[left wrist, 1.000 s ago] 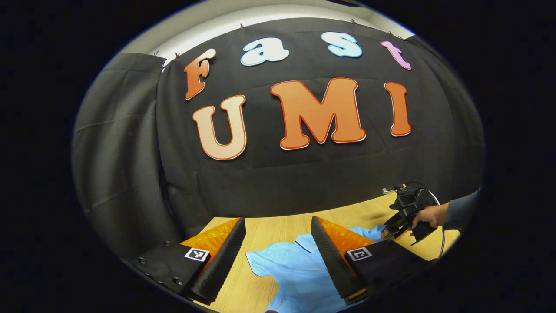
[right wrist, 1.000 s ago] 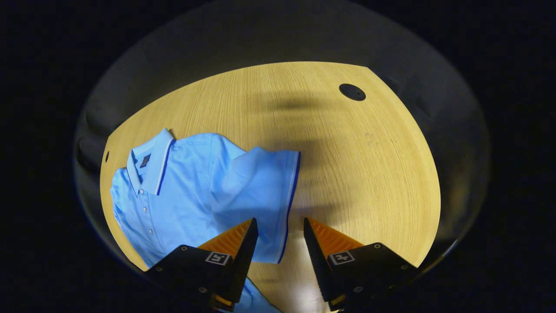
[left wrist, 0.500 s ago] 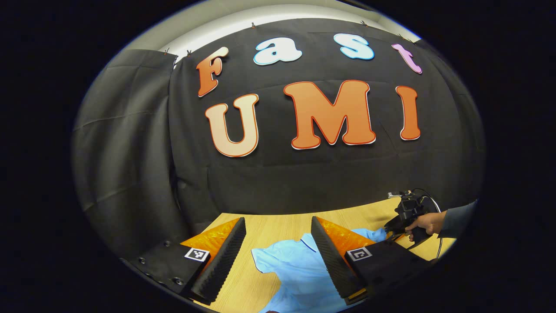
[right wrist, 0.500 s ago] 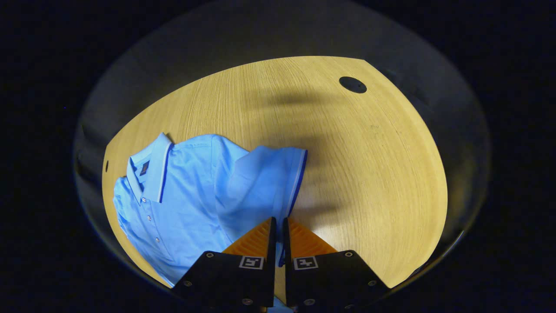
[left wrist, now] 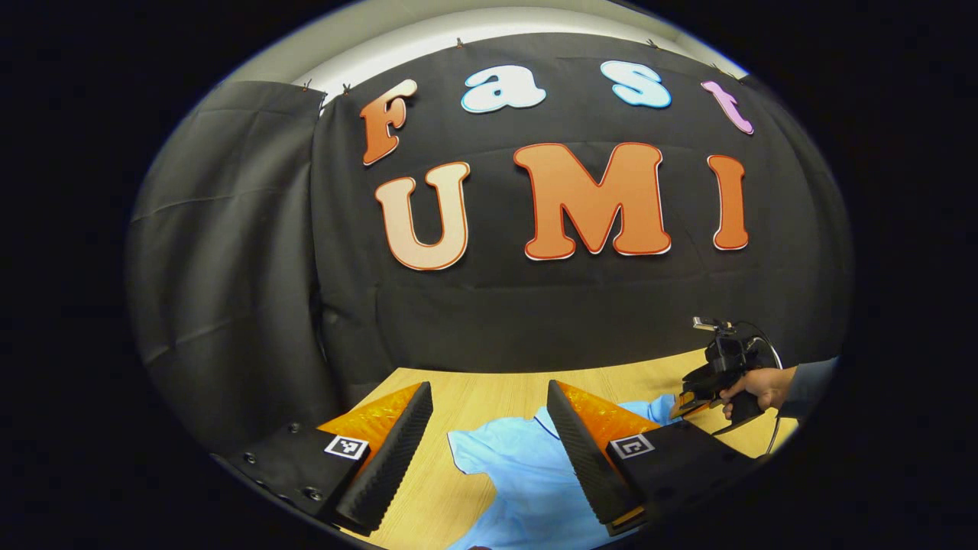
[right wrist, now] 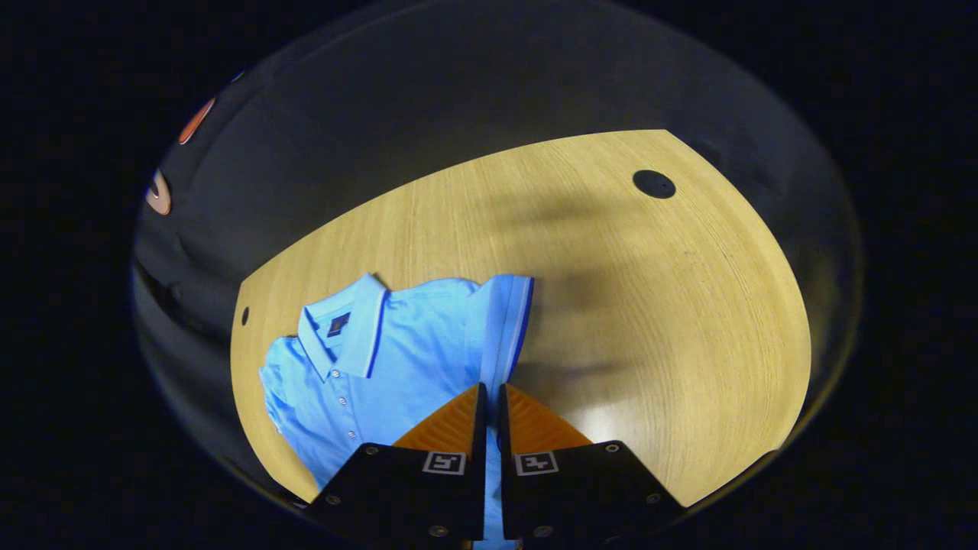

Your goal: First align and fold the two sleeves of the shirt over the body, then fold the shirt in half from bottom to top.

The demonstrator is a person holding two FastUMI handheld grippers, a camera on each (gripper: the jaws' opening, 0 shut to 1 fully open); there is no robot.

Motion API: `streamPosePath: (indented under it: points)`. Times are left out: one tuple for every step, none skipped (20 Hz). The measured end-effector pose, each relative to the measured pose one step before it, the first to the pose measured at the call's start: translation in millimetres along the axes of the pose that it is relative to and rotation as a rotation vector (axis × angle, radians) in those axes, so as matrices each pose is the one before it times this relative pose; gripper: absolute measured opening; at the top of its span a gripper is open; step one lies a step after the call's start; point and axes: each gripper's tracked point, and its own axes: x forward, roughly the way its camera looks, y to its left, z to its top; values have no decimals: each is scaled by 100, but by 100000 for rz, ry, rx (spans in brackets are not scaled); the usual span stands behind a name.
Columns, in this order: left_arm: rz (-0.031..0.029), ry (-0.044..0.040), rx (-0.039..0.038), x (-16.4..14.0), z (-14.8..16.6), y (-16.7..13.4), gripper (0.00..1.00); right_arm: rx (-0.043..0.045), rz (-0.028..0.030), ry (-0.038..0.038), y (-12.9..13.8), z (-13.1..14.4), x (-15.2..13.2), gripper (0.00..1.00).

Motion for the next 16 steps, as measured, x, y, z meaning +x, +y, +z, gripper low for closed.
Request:
streamPosePath:
  points:
    - [827,-133,-329,-132,-25,250,99,-1843,1428,-697,636,42,-15,9]
    - [561,194,-6,11,-351,201,99,-1717,725,-679,574,145,121,9]
    - [912,516,420,-34,-152,258,99,-876,1376,99,725,-143,-12,10]
    - [1046,345,-46,52,-291,341,99,-515,2016,90,933,16,1,10]
    - [581,-28,-680,13,60,321,99,-999,1334,1,778,-188,105,9]
    - [769,271,-985,30,-82,399,99,-1229,882,108,660,-133,147,10]
    - [304,128,-902,86,62,356,99,-1427,1351,177,781,-253,178,10]
    - [343,476,-665,65,-129,324,99,-1136,808,82,640,-143,149,10]
    - [-302,833,-464,194,-122,230,99,-1053,-87,-124,466,-174,226,10]
    - [-176,1107,-270,350,-331,325,99,-768,318,-130,475,-94,186,10]
    - [-716,1384,-335,433,-269,179,99,-660,657,-273,454,-38,57,14]
    - [-1053,1551,-905,493,-458,155,99,-451,513,-289,434,-67,-129,17]
    - [-1272,1844,-1142,600,-253,149,99,-744,106,-564,234,-42,42,14]
    - [-1613,2618,-949,691,-678,161,99,-760,-919,-472,22,15,-137,19]
    - [-1590,2841,-1025,832,-591,198,99,-528,-680,-777,95,-13,-329,30]
    - [-2089,3963,-1248,973,-897,191,99,-765,-869,-888,39,109,-445,32]
